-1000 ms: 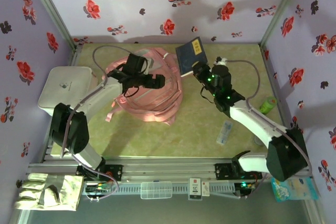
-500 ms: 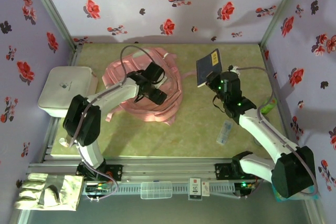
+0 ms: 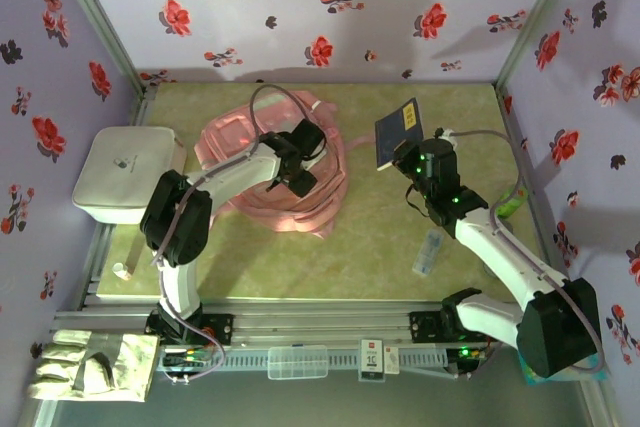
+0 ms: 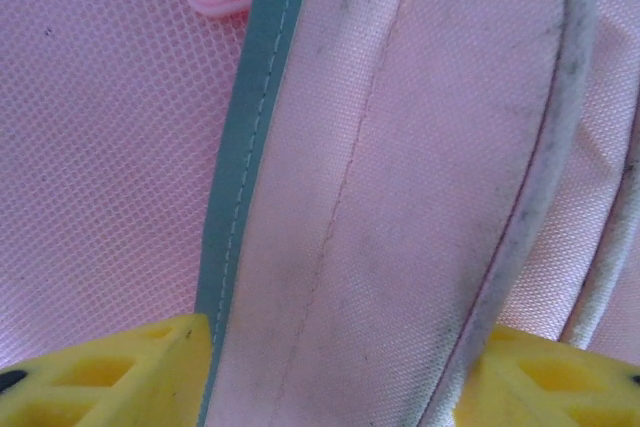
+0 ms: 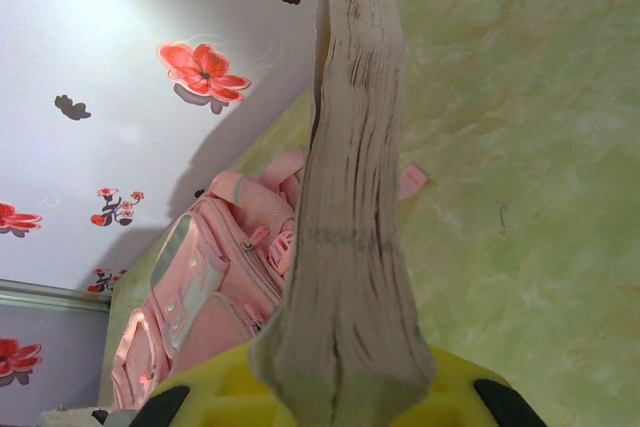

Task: Pack the student bag
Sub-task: Open the student bag at the center of the table.

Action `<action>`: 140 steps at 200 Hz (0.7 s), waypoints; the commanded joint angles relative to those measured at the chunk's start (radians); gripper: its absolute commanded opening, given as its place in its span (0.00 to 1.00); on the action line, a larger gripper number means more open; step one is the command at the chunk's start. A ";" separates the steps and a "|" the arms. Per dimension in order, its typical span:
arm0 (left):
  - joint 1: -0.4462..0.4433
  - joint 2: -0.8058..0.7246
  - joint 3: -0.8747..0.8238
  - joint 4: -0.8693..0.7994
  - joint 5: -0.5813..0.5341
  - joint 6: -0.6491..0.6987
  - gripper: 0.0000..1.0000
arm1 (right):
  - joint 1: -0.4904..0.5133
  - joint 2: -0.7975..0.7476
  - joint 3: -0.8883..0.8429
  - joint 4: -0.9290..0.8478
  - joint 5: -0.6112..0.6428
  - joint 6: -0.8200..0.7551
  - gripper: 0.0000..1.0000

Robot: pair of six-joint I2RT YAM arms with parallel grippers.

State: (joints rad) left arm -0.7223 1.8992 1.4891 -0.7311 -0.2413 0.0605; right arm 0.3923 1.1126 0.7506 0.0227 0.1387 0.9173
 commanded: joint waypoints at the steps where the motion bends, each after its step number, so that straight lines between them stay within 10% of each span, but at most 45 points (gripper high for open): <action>1: -0.002 0.025 0.027 -0.003 -0.081 0.013 0.59 | -0.009 -0.004 -0.002 0.046 0.007 0.008 0.02; 81: -0.003 0.066 0.045 -0.021 -0.095 0.026 0.55 | -0.012 0.010 0.001 0.049 0.005 0.018 0.03; 140: -0.003 -0.033 0.067 0.021 -0.185 -0.034 0.18 | -0.017 0.000 0.000 0.035 0.007 0.009 0.03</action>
State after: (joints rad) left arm -0.7376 1.9438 1.5291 -0.7383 -0.3176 0.0570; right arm 0.3859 1.1229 0.7506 0.0235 0.1349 0.9245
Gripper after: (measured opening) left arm 0.263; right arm 0.115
